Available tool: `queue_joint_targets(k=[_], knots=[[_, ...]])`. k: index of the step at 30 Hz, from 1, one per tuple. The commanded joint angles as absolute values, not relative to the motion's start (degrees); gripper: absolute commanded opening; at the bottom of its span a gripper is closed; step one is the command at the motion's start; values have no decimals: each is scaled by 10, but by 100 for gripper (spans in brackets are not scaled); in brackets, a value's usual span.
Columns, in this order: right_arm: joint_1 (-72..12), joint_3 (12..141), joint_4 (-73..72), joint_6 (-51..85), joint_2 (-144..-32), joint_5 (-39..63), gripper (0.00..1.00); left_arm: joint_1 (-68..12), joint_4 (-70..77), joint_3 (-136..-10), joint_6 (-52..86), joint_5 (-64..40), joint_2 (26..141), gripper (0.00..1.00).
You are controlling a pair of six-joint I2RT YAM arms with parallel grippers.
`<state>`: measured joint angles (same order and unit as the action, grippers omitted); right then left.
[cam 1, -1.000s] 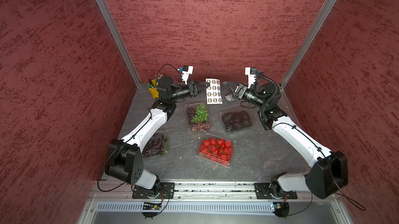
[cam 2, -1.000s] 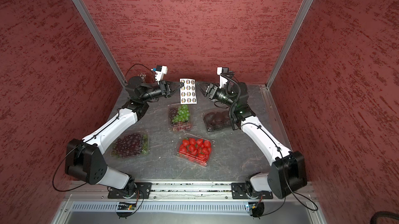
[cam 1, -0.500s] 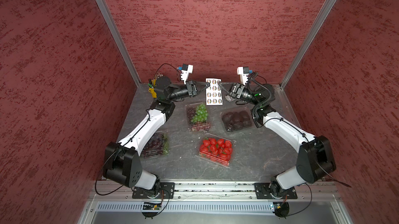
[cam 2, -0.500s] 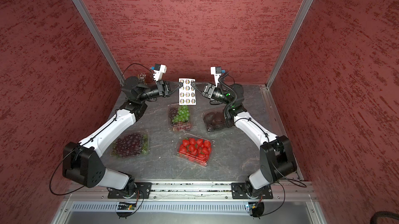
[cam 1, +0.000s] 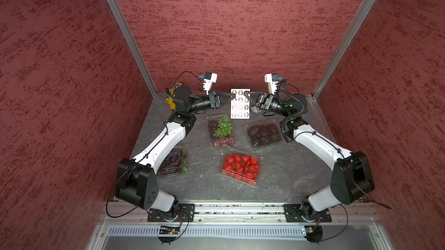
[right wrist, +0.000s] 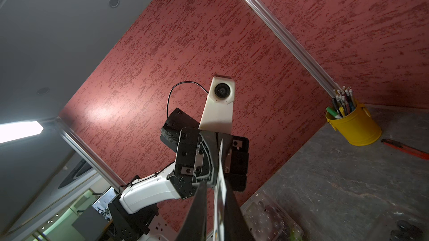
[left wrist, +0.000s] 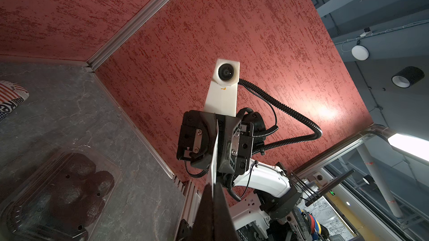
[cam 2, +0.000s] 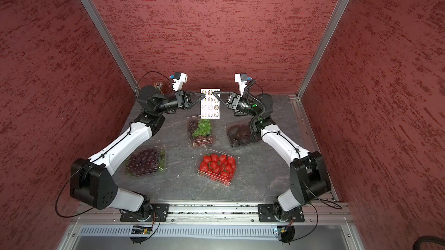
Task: Label fruit boxes
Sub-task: Pick up the label sticker from the center of the board, then adjust the label sticker.
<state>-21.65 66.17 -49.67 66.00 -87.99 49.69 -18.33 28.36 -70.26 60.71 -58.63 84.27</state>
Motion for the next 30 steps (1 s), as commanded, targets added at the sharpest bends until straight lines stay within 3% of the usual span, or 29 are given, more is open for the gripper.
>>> queue_joint_targets(k=[1, 3, 4, 5, 12, 21, 27, 30], knots=[[-218, 684, -512, 667, -881, 502, 3, -183, 299, -699, 605, -596, 845, 0], [-218, 684, -508, 665, -881, 502, 0, -182, 299, -701, 605, -595, 845, 2], [-218, 683, -509, 665, -880, 502, 0, -181, 299, -702, 608, -594, 845, 17], [-218, 682, -511, 666, -878, 503, 0, -182, 300, -703, 610, -591, 844, 24], [-223, 681, -517, 664, -877, 507, 0, -192, 315, -734, 626, -582, 862, 28], [-228, 679, -519, 666, -872, 509, 0, -201, 341, -757, 646, -580, 886, 23], [-229, 679, -523, 667, -870, 509, 0, -206, 348, -759, 651, -577, 891, 14], [-229, 679, -526, 670, -871, 512, 0, -208, 354, -761, 656, -575, 894, 4]])
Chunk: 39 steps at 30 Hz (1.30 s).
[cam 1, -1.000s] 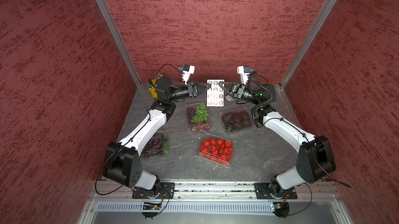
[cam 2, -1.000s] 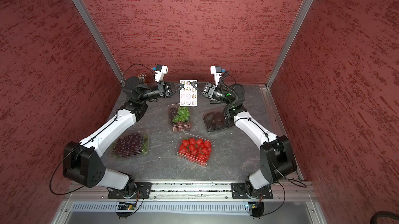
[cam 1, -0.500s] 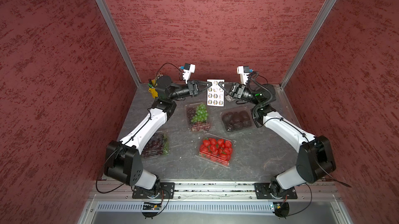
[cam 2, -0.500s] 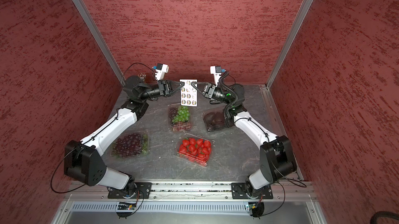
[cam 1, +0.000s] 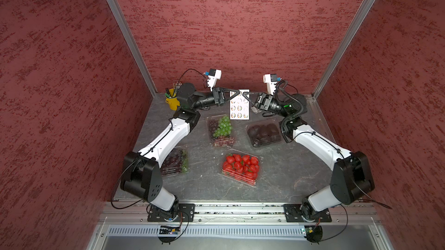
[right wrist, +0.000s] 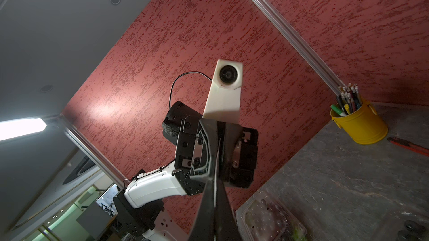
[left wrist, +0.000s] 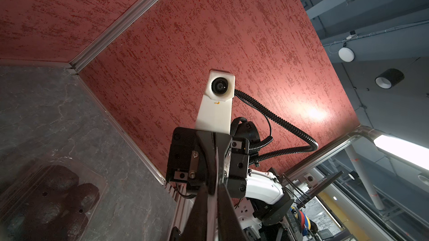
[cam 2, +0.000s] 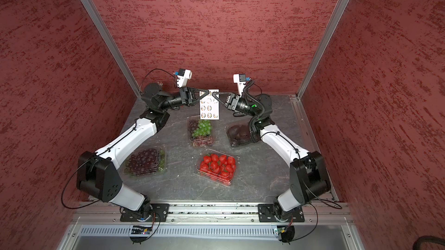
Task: Label fruit boxes
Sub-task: Adjust the label sticker.
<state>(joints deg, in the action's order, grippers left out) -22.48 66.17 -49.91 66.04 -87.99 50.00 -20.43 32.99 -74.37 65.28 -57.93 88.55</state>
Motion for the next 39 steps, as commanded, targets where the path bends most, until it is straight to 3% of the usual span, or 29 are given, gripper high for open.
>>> queue_joint_targets(k=[1, 17, 18, 27, 34, 39], knots=[[-230, 679, -526, 670, -871, 512, 0, -210, 354, -762, 657, -576, 895, 2], [-232, 680, -536, 675, -867, 514, 0, -217, 369, -754, 668, -577, 902, 0], [-231, 678, -538, 675, -865, 515, 5, -214, 373, -752, 671, -576, 901, 0], [-221, 668, -555, 686, -858, 516, 16, -200, 391, -742, 682, -581, 894, 0], [-218, 669, -550, 685, -860, 517, 16, -200, 386, -741, 679, -584, 889, 0], [-218, 670, -556, 691, -864, 520, 0, -203, 386, -745, 679, -584, 889, 0]])
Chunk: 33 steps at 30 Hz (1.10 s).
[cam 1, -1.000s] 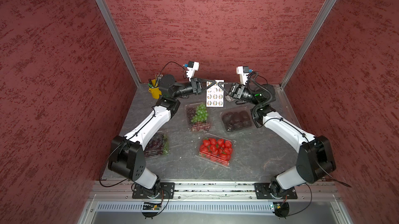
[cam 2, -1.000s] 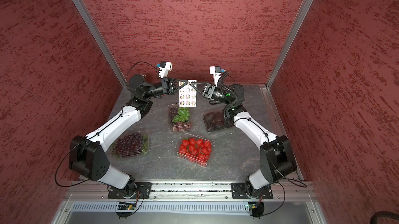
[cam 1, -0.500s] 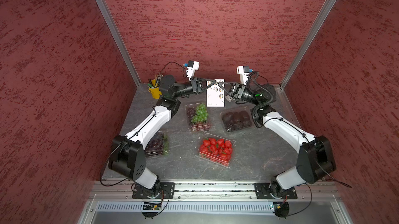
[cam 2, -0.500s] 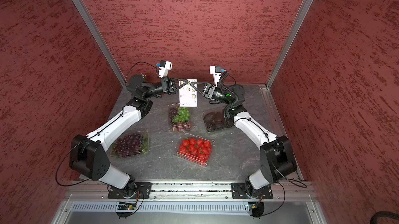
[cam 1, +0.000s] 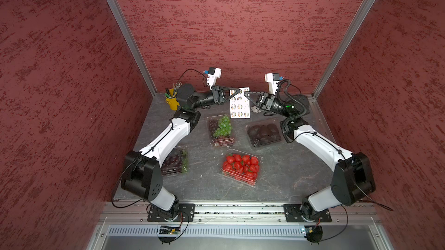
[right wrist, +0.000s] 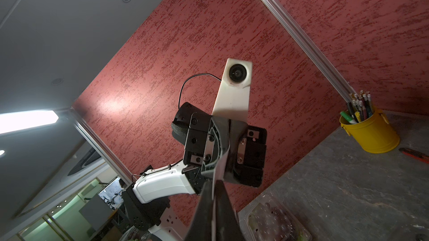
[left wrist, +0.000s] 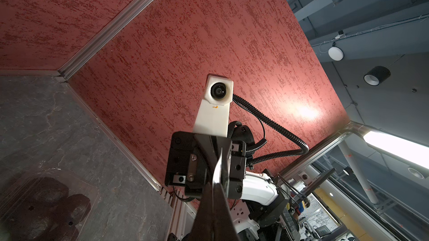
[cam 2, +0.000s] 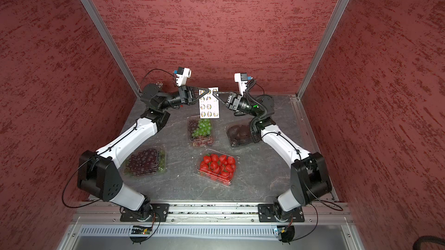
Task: Label fruit boxes
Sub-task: Adjust the label sticker.
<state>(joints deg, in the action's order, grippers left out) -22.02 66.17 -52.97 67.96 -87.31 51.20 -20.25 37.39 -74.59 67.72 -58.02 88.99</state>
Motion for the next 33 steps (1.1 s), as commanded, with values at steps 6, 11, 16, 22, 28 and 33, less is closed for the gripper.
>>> queue_joint_targets(k=[6, 11, 16, 22, 28, 33], knots=[[-218, 669, -558, 691, -864, 523, 0, -216, 390, -752, 678, -590, 894, 0], [-218, 669, -562, 693, -864, 525, 0, -223, 402, -755, 686, -592, 899, 0], [-219, 666, -560, 693, -865, 526, 0, -227, 414, -759, 696, -594, 902, 0], [-219, 664, -553, 687, -863, 526, 0, -228, 418, -762, 699, -594, 899, 0], [-218, 662, -542, 679, -861, 527, 0, -227, 429, -762, 708, -588, 895, 0], [-219, 662, -541, 679, -859, 527, 0, -228, 430, -765, 709, -588, 897, 0]])
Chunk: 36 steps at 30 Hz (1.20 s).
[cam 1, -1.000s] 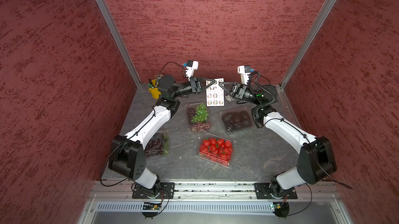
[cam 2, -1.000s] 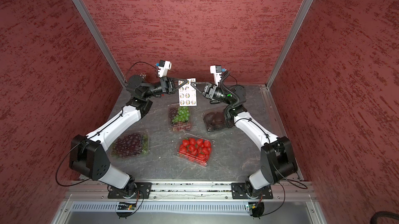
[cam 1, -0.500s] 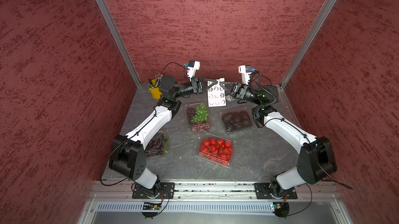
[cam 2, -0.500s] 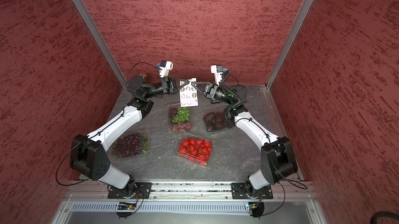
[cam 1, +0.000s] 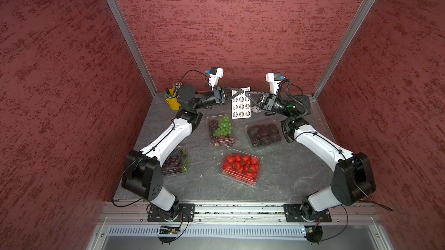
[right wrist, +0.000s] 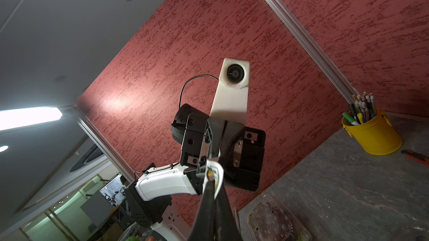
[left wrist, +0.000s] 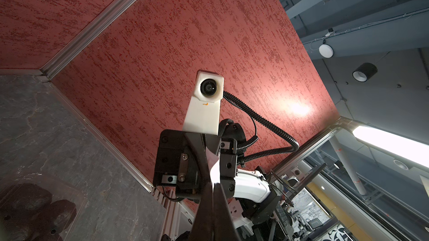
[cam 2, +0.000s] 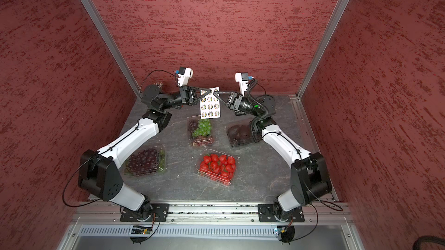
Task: Label fruit boxes
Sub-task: Adjust the label sticker.
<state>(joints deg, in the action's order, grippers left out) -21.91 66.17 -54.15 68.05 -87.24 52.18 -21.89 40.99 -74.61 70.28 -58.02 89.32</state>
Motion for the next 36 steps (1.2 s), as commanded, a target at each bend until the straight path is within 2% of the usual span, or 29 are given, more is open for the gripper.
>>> queue_joint_targets(k=[1, 26, 27, 28, 29, 36], knots=[[-219, 663, -541, 679, -860, 527, 0, -228, 431, -766, 710, -589, 898, 0], [-221, 665, -560, 683, -847, 546, 0, -215, 443, -756, 721, -606, 905, 0], [-220, 665, -560, 683, -848, 546, 3, -215, 442, -756, 721, -608, 905, 0], [-218, 665, -558, 682, -848, 545, 17, -213, 443, -756, 721, -609, 905, 0], [-217, 665, -558, 682, -848, 543, 21, -211, 442, -756, 721, -610, 904, 0], [-207, 670, -542, 675, -844, 540, 23, -206, 442, -748, 720, -614, 896, 0]])
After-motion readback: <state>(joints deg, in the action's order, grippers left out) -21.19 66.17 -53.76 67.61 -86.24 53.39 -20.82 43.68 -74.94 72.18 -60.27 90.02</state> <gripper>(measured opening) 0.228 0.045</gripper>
